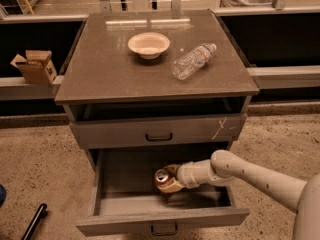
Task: Pick coke can from middle drawer and place on counter
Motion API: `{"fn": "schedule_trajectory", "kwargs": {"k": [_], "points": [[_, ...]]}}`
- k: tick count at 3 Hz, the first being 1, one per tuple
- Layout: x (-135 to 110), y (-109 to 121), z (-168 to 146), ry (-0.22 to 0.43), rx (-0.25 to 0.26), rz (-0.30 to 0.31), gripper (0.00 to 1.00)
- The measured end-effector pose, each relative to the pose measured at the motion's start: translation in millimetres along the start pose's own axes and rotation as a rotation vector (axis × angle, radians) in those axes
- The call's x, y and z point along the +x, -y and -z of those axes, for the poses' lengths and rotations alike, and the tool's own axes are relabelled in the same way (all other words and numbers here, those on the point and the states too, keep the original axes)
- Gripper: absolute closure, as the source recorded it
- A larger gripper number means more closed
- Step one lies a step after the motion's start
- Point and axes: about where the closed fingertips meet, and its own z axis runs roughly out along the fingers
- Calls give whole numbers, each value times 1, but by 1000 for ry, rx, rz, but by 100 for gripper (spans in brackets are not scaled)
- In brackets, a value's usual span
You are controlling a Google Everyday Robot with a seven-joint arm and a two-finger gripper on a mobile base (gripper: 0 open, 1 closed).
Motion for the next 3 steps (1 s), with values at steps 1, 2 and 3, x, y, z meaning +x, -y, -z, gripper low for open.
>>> {"fn": "schedule_trajectory", "kwargs": {"k": [1,2,3], "points": [[-37,-8,39,114,27,86,100],[-87,-31,107,195,91,211,100],[-149,-61,187,199,148,359,100]]}}
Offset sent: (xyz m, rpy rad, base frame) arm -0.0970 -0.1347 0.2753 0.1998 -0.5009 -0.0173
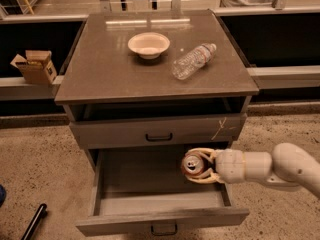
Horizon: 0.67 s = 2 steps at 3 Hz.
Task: Pick coke can from middle drawer and place on counter
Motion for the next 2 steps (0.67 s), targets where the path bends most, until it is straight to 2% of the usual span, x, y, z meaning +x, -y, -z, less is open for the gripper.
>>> {"fn": "schedule_trajectory", "kwargs": {"k": [1,2], "points": [[-67,27,54,-19,-20,86,100],[-127,73,71,-5,-111,125,100]]}}
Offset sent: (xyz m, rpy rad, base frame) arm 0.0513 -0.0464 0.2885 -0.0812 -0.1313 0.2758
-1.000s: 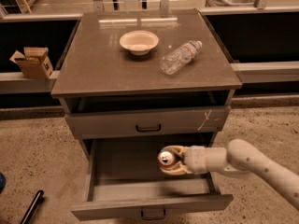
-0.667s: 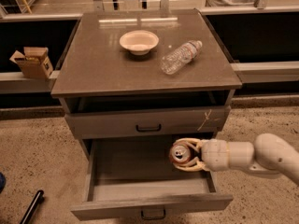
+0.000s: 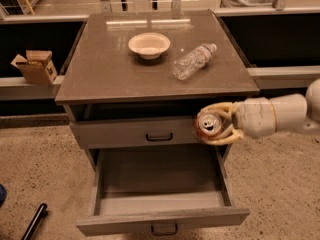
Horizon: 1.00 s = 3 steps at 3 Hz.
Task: Pick coke can from middle drawer and place on counter
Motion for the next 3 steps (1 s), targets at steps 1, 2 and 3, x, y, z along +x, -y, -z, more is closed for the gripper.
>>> {"fn": "schedule_trajectory", "kwargs": {"k": [1,2,3], "points": [[-23,16,14,28,-36,47,100],[-23,16,15,28,-36,48,100],[-24,35,18,-39,-18,5,100]]}}
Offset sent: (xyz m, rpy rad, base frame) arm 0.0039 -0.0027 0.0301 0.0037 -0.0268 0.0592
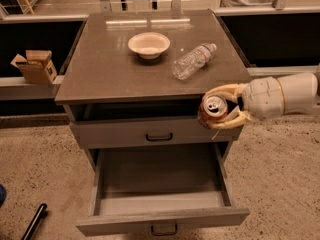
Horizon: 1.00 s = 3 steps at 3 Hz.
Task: Pick coke can from middle drawer and place on counter
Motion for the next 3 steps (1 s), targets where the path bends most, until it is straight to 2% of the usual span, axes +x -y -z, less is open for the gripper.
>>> {"fn": "schedule_trajectory", "kwargs": {"k": [1,2,3], "points": [[4,49,12,-137,12,-93,100],[10,92,29,-156,71,-231,100],[17,121,42,-117,157,-315,100]]}}
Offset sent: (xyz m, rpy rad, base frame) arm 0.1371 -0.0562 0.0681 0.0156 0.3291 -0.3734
